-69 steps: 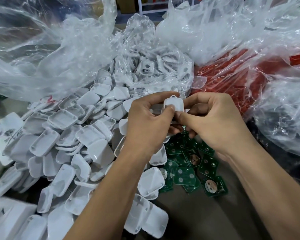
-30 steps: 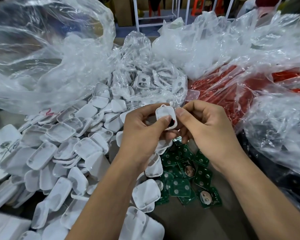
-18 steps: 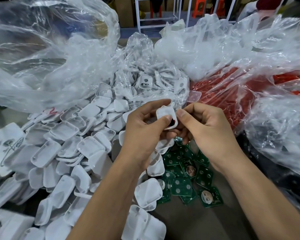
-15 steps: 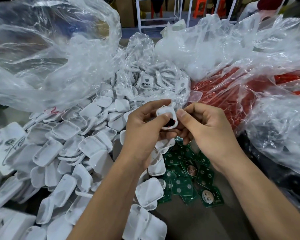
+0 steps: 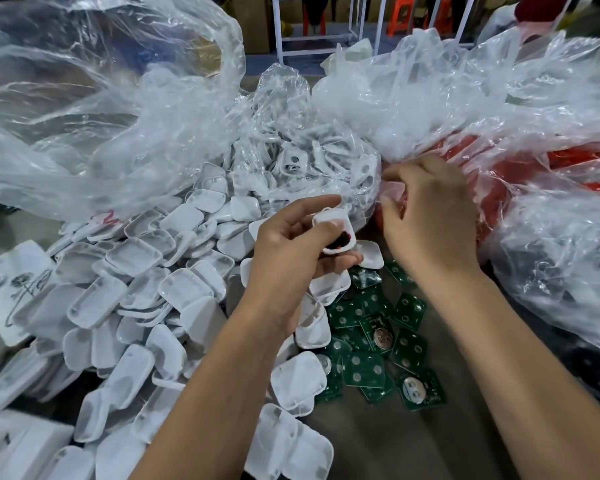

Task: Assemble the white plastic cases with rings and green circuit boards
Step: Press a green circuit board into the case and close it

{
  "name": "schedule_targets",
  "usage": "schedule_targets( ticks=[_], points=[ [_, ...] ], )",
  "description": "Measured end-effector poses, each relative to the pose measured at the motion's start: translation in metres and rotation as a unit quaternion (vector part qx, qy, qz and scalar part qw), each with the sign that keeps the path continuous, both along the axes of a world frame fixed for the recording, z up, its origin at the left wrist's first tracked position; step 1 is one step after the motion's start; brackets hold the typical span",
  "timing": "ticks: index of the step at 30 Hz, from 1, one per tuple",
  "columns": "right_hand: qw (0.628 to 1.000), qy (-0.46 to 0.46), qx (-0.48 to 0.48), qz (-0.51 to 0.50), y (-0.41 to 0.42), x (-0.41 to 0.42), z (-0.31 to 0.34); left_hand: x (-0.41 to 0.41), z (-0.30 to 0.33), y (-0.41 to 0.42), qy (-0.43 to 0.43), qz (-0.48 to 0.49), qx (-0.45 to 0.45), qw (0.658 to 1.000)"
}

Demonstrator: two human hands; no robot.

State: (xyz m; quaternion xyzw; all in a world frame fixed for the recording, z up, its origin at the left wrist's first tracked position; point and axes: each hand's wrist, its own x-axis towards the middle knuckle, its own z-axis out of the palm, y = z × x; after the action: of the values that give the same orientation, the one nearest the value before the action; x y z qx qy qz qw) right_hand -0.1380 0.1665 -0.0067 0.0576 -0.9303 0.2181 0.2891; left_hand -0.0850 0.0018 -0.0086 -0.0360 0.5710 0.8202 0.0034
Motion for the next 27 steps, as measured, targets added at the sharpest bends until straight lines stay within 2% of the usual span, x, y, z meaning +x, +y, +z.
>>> schedule_targets(
  ticks=[2,4,9,12,13,15,16,18,20,22,27],
  points=[
    [0.997,-0.048,0.061,-0.018,-0.001,-0.013,0.0,0.001,-0.001,0.0,0.013,-0.007,-0.025,1.0],
    [0.996,-0.061,0.067,-0.023,-0.001,-0.018,0.0,0.003,-0.002,0.0,0.028,-0.006,-0.059,0.998],
    [1.0,-0.01,-0.023,-0.017,0.013,-0.01,0.009,0.002,-0.004,-0.003,0.052,0.028,-0.109,0.992],
    [0.986,0.014,-0.164,0.033,0.02,0.011,0.013,0.0,-0.005,-0.001,0.054,0.04,-0.128,0.989],
    [0.963,-0.003,-0.26,0.064,0.018,0.022,0.013,0.0,-0.005,0.0,0.056,0.041,-0.128,0.989],
    [0.867,-0.089,-0.47,0.141,0.011,0.041,0.013,0.001,-0.004,0.001,0.06,0.037,-0.115,0.991],
    [0.816,-0.127,-0.538,0.168,0.007,0.047,0.012,0.001,-0.003,0.001,0.064,0.032,-0.117,0.991],
    [0.758,-0.176,-0.599,0.188,0.005,0.05,0.01,0.003,-0.001,0.001,0.08,0.03,-0.144,0.986],
    [0.725,-0.195,-0.631,0.195,0.004,0.051,0.01,0.004,0.0,0.001,0.09,0.037,-0.186,0.978],
    [0.707,-0.202,-0.648,0.201,0.004,0.05,0.012,0.005,0.002,0.001,0.097,0.052,-0.231,0.967],
    [0.699,-0.22,-0.648,0.205,0.007,0.049,0.012,0.004,0.003,-0.002,0.105,0.073,-0.295,0.947]
  ],
)
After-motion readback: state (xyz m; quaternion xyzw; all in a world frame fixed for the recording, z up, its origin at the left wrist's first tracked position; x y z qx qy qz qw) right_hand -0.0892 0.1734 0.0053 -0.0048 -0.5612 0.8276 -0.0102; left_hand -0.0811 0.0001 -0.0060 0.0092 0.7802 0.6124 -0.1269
